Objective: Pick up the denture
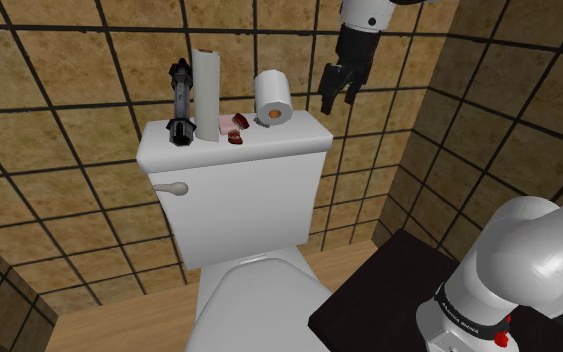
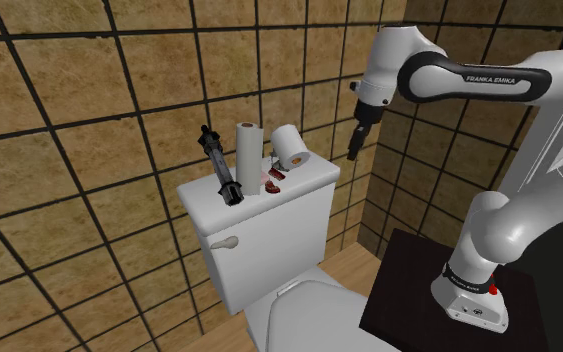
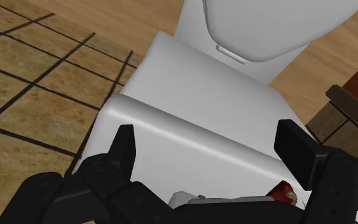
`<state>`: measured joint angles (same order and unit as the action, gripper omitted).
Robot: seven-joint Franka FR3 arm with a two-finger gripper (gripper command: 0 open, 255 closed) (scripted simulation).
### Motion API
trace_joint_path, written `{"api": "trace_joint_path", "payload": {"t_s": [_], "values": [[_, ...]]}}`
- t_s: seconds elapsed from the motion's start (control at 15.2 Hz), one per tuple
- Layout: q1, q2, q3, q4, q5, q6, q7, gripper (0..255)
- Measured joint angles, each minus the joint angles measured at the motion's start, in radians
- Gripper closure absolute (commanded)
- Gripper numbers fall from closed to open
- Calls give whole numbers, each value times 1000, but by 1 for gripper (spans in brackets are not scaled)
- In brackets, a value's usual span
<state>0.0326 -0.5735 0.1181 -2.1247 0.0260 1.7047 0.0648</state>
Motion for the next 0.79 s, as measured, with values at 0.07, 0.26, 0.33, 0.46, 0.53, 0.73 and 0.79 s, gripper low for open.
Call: {"api": "trace_joint_path", "payload": {"t_s": [0.07,0.26,0.33,0.46,0.53,0.73,0.79], "values": [[3,36,9,22,2,9,4,0],[8,160,30,119,0,18,9,0],[10,198,36,146,-1,23,10,0],[14,275,49,212,-6,23,13,0],[18,326,61,256,-10,25,22,0],[29,454,85,379,-25,9,36,0],[35,495,94,427,-31,-4,43,0]]}}
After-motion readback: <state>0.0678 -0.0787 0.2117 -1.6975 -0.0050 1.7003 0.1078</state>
